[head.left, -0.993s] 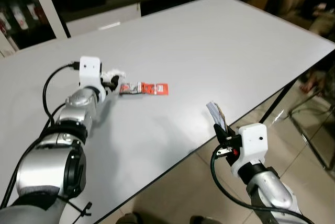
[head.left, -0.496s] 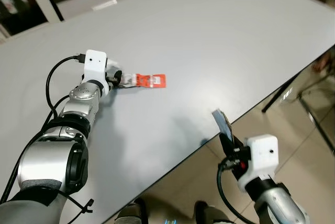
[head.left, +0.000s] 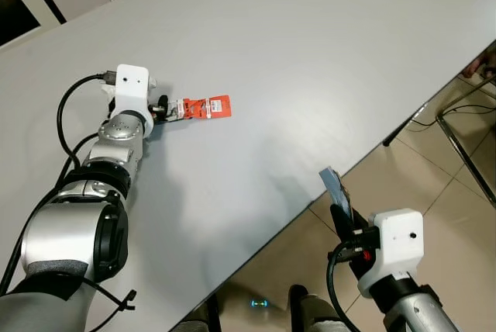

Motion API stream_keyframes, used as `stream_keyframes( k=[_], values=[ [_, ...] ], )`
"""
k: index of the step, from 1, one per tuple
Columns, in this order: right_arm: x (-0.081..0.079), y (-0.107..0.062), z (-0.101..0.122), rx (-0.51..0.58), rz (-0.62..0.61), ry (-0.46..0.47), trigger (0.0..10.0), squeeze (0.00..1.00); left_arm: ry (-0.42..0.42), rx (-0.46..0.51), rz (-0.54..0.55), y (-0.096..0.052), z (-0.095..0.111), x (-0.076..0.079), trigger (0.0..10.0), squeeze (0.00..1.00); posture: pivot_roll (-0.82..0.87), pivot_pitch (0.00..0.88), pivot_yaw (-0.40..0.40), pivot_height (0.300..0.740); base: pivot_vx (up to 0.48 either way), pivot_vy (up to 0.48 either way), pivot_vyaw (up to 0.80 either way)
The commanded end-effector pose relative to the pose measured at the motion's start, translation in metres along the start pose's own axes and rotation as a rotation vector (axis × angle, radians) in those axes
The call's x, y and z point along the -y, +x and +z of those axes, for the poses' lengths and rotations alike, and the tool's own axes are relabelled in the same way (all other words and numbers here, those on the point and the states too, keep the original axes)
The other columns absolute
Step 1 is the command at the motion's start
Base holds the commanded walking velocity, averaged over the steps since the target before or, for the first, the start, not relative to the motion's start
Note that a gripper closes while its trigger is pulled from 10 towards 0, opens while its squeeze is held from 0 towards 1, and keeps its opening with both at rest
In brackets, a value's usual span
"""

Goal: Picking trash to rubbish bin

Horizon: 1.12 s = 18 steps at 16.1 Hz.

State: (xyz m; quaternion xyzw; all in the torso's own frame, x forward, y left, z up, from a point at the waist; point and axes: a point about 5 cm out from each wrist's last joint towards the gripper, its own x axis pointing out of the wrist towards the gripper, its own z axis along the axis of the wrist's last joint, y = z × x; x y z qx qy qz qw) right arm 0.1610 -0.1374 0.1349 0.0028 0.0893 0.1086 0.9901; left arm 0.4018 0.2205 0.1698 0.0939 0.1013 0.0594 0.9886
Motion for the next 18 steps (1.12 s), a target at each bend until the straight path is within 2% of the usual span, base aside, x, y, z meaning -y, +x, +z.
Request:
stream_keyframes(
  k=[1, 2, 3, 11, 18],
  values=[
    [-0.002, -0.003, 0.003, -0.001, 0.003, 0.002, 10.0, 0.0, -0.008, -0.056, 0.029, -0.002, -0.012, -0.007, 10.0, 0.0, -0.28, 0.276, 0.082, 0.74, 0.0, 0.0, 0.0],
    [-0.002, -0.004, 0.003, -0.002, 0.003, 0.003, 10.0, 0.0, -0.011, -0.057, 0.029, -0.002, -0.013, -0.008, 10.0, 0.0, -0.28, 0.276, 0.082, 0.74, 0.0, 0.0, 0.0],
    [-0.002, -0.003, 0.003, -0.004, 0.005, 0.004, 10.0, 0.0, -0.023, -0.068, 0.03, -0.002, -0.015, -0.008, 0.0, 0.0, -0.28, 0.274, 0.079, 0.74, 0.0, 0.0, 0.0],
    [-0.005, 0.01, -0.001, 0.0, 0.027, 0.015, 10.0, 0.0, -0.095, -0.104, 0.013, -0.005, -0.027, -0.016, 0.0, 0.0, -0.24, 0.218, 0.077, 0.74, 0.0, 0.0, 0.0],
    [-0.003, 0.021, -0.002, 0.023, 0.023, 0.014, 10.0, 0.0, -0.129, -0.102, -0.05, -0.006, -0.033, -0.009, 0.0, 0.0, -0.22, 0.17, 0.085, 0.74, 0.0, 0.0, 0.0]
  ],
)
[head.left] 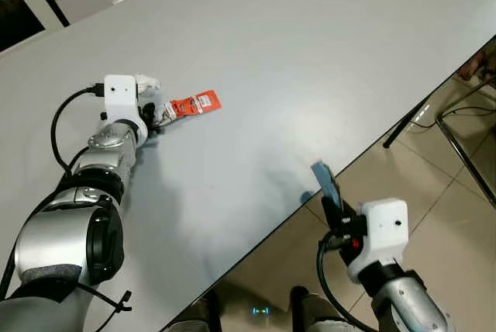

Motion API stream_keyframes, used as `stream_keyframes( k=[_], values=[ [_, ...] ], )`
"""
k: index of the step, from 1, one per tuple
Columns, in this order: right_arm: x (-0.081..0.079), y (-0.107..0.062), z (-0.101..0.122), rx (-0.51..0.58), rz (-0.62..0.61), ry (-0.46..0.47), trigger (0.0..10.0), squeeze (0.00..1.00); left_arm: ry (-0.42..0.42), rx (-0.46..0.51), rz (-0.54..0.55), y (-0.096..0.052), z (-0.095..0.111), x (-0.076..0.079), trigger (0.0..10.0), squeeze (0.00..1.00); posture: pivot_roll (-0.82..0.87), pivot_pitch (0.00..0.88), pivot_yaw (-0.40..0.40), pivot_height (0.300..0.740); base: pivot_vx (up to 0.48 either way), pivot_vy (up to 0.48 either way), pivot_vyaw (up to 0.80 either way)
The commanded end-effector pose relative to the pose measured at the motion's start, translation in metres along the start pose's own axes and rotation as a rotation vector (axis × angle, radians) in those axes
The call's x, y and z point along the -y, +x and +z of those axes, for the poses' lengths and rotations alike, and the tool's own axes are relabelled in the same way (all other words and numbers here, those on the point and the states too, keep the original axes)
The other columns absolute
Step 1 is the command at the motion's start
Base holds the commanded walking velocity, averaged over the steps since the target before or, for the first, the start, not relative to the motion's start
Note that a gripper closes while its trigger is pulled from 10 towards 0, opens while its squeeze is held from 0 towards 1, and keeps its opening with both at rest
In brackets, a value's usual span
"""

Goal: Picking trash to rubbish bin

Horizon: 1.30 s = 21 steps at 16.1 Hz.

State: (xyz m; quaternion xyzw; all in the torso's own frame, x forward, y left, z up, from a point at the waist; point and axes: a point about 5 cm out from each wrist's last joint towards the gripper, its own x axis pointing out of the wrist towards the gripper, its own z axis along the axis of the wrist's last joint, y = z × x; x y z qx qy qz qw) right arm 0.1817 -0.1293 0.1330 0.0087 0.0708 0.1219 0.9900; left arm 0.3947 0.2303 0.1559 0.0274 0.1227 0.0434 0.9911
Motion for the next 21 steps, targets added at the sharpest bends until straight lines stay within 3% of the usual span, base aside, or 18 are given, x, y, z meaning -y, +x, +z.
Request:
stream_keyframes(
  k=[1, 5, 7, 10, 12, 14, 15, 16, 17, 20, 21],
  values=[
    [0.001, 0.0, -0.004, -0.01, -0.006, 0.009, 10.0, 0.0, -0.01, -0.052, -0.01, -0.002, -0.016, -0.003, 0.0, 0.0, -0.22, 0.163, 0.086, 0.74, 0.0, 0.0, 0.0],
    [0.001, 0.007, -0.004, 0.006, -0.006, 0.011, 10.0, 0.0, -0.033, -0.019, -0.091, -0.002, -0.013, 0.002, 0.0, 0.0, -0.2, 0.15, 0.088, 0.74, 0.0, 0.0, 0.0],
    [0.002, 0.01, -0.003, 0.019, -0.008, 0.011, 10.0, 0.0, -0.13, 0.081, -0.167, -0.003, 0.001, 0.004, 0.0, 0.0, -0.19, 0.149, 0.09, 0.74, 0.0, 0.0, 0.0],
    [0.002, 0.012, -0.004, 0.025, -0.006, 0.015, 10.0, 0.0, -0.267, 0.202, -0.174, -0.004, 0.017, -0.002, 0.0, 0.0, -0.19, 0.152, 0.088, 0.74, 0.0, 0.0, 0.0],
    [0.002, 0.014, -0.004, 0.026, -0.002, 0.016, 10.0, 0.0, -0.24, 0.209, -0.16, -0.004, 0.017, -0.003, 0.0, 0.0, -0.17, 0.148, 0.082, 0.74, 0.0, 0.0, 0.0],
    [0.002, 0.018, -0.003, 0.035, 0.004, 0.016, 10.0, 0.0, -0.11, 0.162, -0.038, -0.004, 0.011, -0.013, 0.0, 0.0, -0.17, 0.146, 0.083, 0.74, 0.0, 0.0, 0.0],
    [0.003, 0.019, -0.002, 0.04, 0.002, 0.015, 10.0, 0.0, -0.047, 0.143, 0.012, -0.005, 0.009, -0.019, 10.0, 0.84, -0.17, 0.15, 0.082, 0.74, 0.0, 0.0, 0.0],
    [0.003, 0.019, -0.002, 0.041, 0.001, 0.014, 10.0, 0.0, -0.036, 0.14, 0.017, -0.005, 0.008, -0.02, 10.0, 0.84, -0.17, 0.15, 0.082, 0.74, 0.0, 0.0, 0.0],
    [0.003, 0.018, -0.001, 0.044, 0.002, 0.012, 10.0, 0.0, -0.023, 0.143, -0.001, -0.004, 0.01, -0.018, 10.0, 1.0, -0.18, 0.16, 0.084, 0.74, 0.0, 0.0, 0.0],
    [0.003, 0.02, -0.003, 0.04, -0.004, 0.009, 10.0, 0.0, 0.027, 0.147, -0.033, -0.004, 0.01, -0.009, 10.0, 1.0, -0.17, 0.152, 0.092, 0.74, 0.0, 0.0, 0.0],
    [0.005, 0.022, -0.002, 0.051, -0.022, 0.004, 10.0, 0.0, -0.002, 0.145, -0.05, -0.004, 0.008, -0.006, 10.0, 0.0, -0.16, 0.149, 0.095, 0.74, 0.0, 0.0, 0.0]
  ],
)
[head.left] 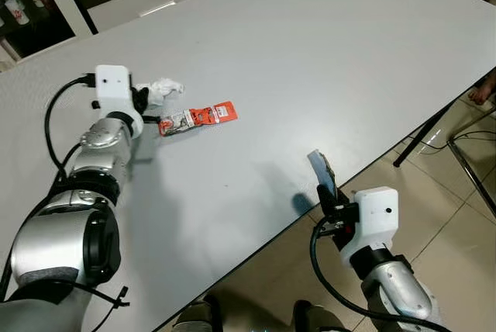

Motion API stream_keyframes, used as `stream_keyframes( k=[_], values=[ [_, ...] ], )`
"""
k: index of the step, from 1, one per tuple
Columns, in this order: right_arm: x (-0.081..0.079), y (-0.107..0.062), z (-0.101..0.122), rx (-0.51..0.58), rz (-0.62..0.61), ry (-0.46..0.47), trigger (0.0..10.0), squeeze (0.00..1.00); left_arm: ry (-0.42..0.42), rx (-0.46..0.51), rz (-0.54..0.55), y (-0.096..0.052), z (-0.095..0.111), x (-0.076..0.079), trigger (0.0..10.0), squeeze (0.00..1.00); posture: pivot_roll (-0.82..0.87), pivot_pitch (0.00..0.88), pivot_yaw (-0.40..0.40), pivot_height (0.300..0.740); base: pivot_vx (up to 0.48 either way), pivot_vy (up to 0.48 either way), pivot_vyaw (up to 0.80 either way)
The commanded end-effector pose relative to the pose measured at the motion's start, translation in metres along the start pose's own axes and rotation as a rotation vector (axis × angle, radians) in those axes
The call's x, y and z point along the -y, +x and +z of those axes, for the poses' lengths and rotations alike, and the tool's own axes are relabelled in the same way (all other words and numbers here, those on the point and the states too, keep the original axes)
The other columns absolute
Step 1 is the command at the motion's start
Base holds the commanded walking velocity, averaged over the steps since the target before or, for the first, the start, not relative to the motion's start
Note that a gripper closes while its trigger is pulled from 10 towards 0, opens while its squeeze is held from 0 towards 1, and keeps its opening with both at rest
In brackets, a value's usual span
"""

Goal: Picking trash to rubbish bin

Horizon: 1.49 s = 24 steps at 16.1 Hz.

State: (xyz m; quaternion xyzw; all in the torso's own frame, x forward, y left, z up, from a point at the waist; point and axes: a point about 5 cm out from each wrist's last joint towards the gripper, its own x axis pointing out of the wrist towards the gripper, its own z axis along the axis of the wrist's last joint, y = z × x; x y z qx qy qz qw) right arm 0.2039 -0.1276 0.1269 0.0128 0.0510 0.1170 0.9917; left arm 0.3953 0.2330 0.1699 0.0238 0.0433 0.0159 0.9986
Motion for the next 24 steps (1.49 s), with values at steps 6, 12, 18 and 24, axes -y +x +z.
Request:
stream_keyframes(
  k=[6, 12, 18, 24],
  values=[
    [0.019, 0.013, 0.029, 0.166, -0.113, -0.064, 10.0, 0.0, -0.006, 0.169, -0.124, -0.022, -0.015, 0.011, 10.0, 0.0, -0.12, 0.1, 0.094, 0.74, 0.0, 0.0, 0.0],
    [0.02, 0.031, 0.014, 0.114, -0.032, -0.062, 10.0, 0.0, 0.065, 0.198, -0.082, -0.088, -0.028, 0.015, 10.0, 0.0, -0.04, 0.039, 0.032, 0.74, 0.046, 0.0, 0.0],
    [0.016, 0.031, 0.0, 0.082, 0.0, -0.064, 10.0, 0.0, 0.141, 0.181, -0.119, -0.093, -0.019, 0.024, 10.0, 0.0, -0.04, 0.024, 0.045, 0.74, 0.37, 0.0, 0.13],
    [0.021, 0.032, -0.001, 0.091, -0.025, -0.017, 10.0, 0.0, 0.156, 0.165, -0.123, -0.094, -0.015, 0.025, 10.0, 0.0, -0.03, 0.021, 0.047, 0.74, 0.419, 0.0, 0.07]
  ],
)
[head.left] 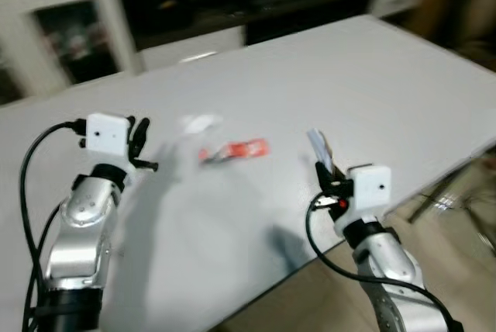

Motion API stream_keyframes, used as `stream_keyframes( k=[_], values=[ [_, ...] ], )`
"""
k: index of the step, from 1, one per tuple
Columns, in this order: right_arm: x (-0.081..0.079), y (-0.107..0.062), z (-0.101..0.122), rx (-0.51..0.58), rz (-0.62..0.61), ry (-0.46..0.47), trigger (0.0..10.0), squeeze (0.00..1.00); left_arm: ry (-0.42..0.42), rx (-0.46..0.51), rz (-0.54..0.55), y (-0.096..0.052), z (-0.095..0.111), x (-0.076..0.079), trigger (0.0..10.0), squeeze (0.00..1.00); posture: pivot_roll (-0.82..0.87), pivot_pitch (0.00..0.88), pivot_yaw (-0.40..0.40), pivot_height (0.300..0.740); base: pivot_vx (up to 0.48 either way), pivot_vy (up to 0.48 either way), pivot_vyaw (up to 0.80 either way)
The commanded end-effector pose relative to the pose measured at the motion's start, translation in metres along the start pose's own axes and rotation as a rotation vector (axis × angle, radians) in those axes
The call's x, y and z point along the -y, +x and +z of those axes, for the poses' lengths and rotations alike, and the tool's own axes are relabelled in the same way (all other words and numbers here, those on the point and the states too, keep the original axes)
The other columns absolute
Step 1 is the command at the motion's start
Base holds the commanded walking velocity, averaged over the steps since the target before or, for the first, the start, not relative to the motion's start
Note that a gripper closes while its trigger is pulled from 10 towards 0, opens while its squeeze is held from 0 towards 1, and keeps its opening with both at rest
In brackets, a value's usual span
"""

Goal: Picking trash to rubbish bin

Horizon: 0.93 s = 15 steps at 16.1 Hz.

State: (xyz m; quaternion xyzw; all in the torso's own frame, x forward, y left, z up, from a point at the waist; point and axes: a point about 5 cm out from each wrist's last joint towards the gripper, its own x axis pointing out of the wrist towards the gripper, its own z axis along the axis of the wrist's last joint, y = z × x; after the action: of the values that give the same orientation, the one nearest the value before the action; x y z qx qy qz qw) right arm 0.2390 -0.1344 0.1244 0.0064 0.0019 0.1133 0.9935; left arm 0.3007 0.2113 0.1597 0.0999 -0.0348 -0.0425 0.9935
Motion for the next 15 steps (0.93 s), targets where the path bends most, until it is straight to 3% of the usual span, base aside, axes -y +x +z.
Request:
stream_keyframes(
  k=[1, 4, 9, 12, 13, 15],
  values=[
    [0.005, -0.001, -0.002, -0.005, -0.018, 0.006, 10.0, 0.0, 0.001, 0.002, -0.014, 0.001, 0.003, 0.005, 10.0, 0.0, -0.03, 0.019, 0.045, 0.74, 0.42, 0.0, 0.0],
    [0.006, 0.0, -0.001, 0.0, -0.016, 0.004, 10.0, 0.0, -0.007, -0.009, -0.005, -0.001, 0.003, 0.004, 10.0, 0.0, -0.03, 0.02, 0.041, 0.74, 0.415, 0.0, 0.0],
    [0.007, -0.002, 0.001, 0.006, -0.022, 0.004, 10.0, 0.0, -0.014, -0.072, 0.039, 0.001, -0.006, -0.002, 10.0, 0.0, -0.04, 0.034, 0.046, 0.74, 0.0, 0.0, 0.0],
    [0.006, -0.006, -0.001, 0.0, -0.027, 0.007, 10.0, 0.0, -0.064, -0.175, 0.024, 0.012, -0.018, -0.001, 10.0, 0.0, -0.04, 0.037, 0.045, 0.74, 0.0, 0.0, 0.0],
    [0.006, -0.006, -0.001, -0.002, -0.027, 0.007, 10.0, 0.0, -0.071, -0.21, -0.005, 0.023, -0.02, 0.001, 10.0, 1.0, -0.05, 0.036, 0.044, 0.74, 0.0, 0.0, 0.0],
    [0.008, -0.006, -0.001, -0.006, -0.027, 0.005, 10.0, 0.0, -0.102, -0.231, -0.032, 0.039, -0.021, 0.002, 10.0, 1.0, -0.05, 0.033, 0.037, 0.74, 0.0, 0.0, 0.0]
  ],
)
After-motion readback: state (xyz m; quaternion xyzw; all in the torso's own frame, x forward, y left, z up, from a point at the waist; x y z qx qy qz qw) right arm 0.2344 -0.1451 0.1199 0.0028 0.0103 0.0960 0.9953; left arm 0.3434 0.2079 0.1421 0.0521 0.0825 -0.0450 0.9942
